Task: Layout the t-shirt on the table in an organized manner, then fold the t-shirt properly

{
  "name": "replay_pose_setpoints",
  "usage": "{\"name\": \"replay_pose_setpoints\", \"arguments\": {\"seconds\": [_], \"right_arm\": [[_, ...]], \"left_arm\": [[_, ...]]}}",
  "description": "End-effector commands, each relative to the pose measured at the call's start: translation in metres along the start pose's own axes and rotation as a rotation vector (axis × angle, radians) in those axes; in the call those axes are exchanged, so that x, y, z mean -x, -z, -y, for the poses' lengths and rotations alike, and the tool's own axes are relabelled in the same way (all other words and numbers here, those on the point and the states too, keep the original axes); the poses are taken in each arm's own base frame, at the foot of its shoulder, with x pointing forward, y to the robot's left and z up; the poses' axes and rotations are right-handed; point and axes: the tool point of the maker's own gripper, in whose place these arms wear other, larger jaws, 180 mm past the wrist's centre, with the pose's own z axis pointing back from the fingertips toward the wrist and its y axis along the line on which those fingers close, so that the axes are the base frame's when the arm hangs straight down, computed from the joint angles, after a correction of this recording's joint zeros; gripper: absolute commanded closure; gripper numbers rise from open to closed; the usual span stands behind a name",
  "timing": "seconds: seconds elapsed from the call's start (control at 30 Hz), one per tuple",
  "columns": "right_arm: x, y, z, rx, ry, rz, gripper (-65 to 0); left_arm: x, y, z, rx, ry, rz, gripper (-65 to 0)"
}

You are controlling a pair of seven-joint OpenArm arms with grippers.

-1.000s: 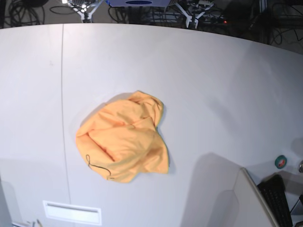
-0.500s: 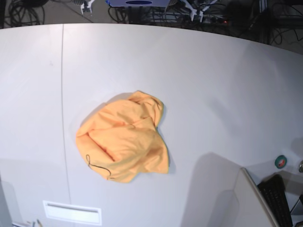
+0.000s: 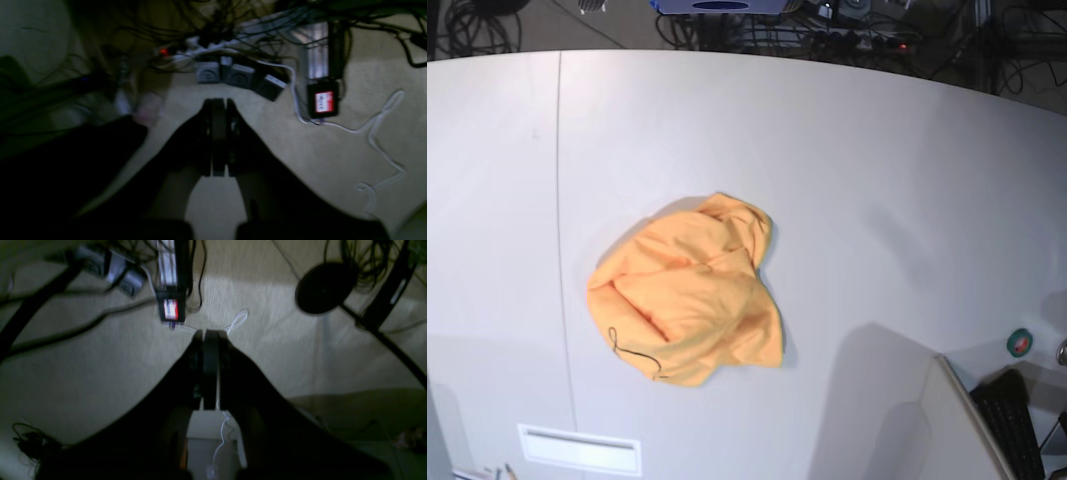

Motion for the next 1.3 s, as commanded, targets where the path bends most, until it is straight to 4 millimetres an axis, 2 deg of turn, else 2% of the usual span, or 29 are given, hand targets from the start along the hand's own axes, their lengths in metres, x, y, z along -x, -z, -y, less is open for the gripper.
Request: {"name": "replay_pose_setpoints", "arguments": {"seconds": [0.0, 0.07, 0.2, 0.33, 0.4, 0.63, 0.73, 0.77, 0.83, 0.9, 0.93, 0.97, 1.03, 1.13, 1.27], "right_arm": [[-0.014, -0.012, 0.001, 0.0, 0.002, 0.053, 0.0], [-0.037, -0.034, 0.001, 0.001, 0.001, 0.119, 0.0], [-0.102, -0.079, 0.002, 0.002, 0.005, 0.297, 0.0], [-0.173, -0.114, 0.004, 0.007, 0.013, 0.501, 0.0], [-0.204, -0.122, -0.006, -0.02, -0.004, 0.577, 0.0], [-0.304, -0.159, -0.066, -0.154, -0.107, 0.825, 0.0], [-0.335, -0.162, -0.085, -0.183, -0.157, 0.875, 0.0], [-0.342, -0.161, -0.091, -0.19, -0.175, 0.875, -4.2], [-0.357, -0.158, -0.099, -0.193, -0.207, 0.87, -20.0], [-0.373, -0.153, -0.106, -0.19, -0.241, 0.868, -33.5], [-0.38, -0.15, -0.109, -0.189, -0.258, 0.866, -38.1], [-0.387, -0.147, -0.111, -0.183, -0.273, 0.863, -40.2], [-0.4, -0.143, -0.11, -0.17, -0.288, 0.864, -40.2], [-0.42, -0.14, -0.106, -0.145, -0.303, 0.866, -40.7], [-0.435, -0.119, -0.1, -0.111, -0.32, 0.815, -41.0]], "left_arm": [[-0.012, -0.011, -0.002, 0.006, 0.019, 0.054, 0.0], [-0.033, -0.027, -0.003, 0.011, 0.035, 0.122, 0.0], [-0.092, -0.057, -0.005, 0.043, -0.025, 0.282, 0.0], [-0.145, -0.072, -0.013, 0.08, -0.15, 0.414, 0.0], [-0.165, -0.07, -0.019, 0.085, -0.192, 0.46, 0.0], [-0.237, -0.062, -0.038, 0.064, -0.236, 0.608, 0.0], [-0.262, -0.053, -0.036, 0.074, -0.261, 0.579, 0.0], [-0.269, -0.048, -0.035, 0.078, -0.271, 0.561, 0.0], [-0.28, -0.04, -0.032, 0.088, -0.288, 0.534, 0.0], [-0.292, -0.037, -0.028, 0.1, -0.311, 0.532, -12.8], [-0.298, -0.037, -0.026, 0.104, -0.322, 0.543, -18.1], [-0.302, -0.037, -0.023, 0.108, -0.331, 0.551, -22.1], [-0.311, -0.038, -0.02, 0.114, -0.345, 0.569, -24.5], [-0.319, -0.034, -0.018, 0.12, -0.367, 0.575, -24.5], [-0.327, -0.026, -0.014, 0.127, -0.393, 0.574, -24.5]]}}
